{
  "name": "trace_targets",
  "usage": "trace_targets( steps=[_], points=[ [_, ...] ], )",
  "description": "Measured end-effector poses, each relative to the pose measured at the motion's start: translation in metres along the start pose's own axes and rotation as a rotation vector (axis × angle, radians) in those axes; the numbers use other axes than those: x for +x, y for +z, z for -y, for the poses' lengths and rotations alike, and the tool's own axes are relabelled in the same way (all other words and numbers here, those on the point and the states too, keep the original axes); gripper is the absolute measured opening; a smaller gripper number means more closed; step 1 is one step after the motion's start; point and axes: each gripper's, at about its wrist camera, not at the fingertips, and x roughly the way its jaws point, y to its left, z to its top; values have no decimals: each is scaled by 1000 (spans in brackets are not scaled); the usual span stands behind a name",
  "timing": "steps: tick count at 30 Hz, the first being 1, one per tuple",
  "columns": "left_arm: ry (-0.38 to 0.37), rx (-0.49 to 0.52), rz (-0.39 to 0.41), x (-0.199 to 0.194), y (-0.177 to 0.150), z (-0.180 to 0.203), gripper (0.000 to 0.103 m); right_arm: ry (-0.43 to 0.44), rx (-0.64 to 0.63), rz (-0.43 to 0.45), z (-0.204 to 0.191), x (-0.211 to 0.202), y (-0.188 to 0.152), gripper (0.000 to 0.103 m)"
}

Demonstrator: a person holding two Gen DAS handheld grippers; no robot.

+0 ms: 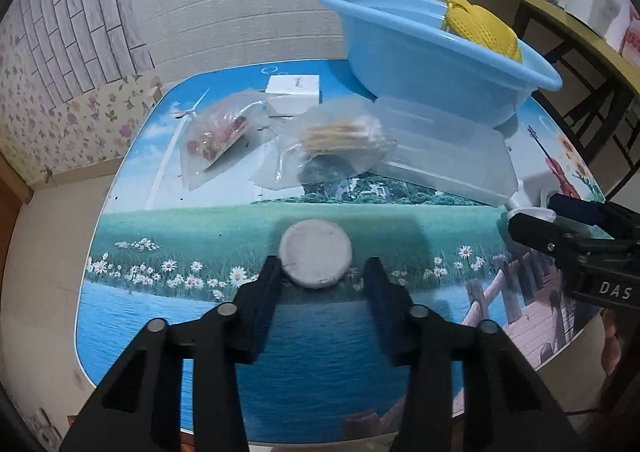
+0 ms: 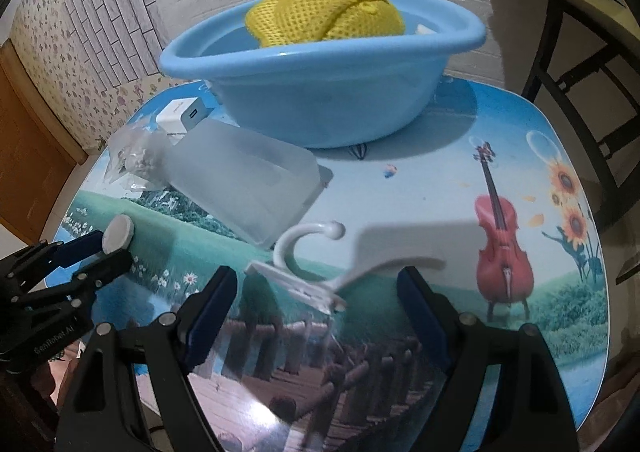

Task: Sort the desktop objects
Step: 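Grasp the round white tin with the left tool while the right tool grasps the white hook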

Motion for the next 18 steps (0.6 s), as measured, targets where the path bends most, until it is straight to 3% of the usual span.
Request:
trace_targets(
  steps=[7,8,10,13,18],
  points=[
    [-16,-8,10,-1,1,-4,34,-13,-10,25,-5,6,5,83],
    [-19,-11,11,-1,1,-5,34,-2,-7,31,-4,5,5,81],
    [-25,-15,12,-1,1,-5,34,-8,-14,47,-3,3,5,55],
    [-30,-18,11,-1,2,-6,34,14,-14,47,3,2,6,49],
    [-40,-30,7,-2,2,-7,34,45,-20,56,15,-3,1,49]
  ],
)
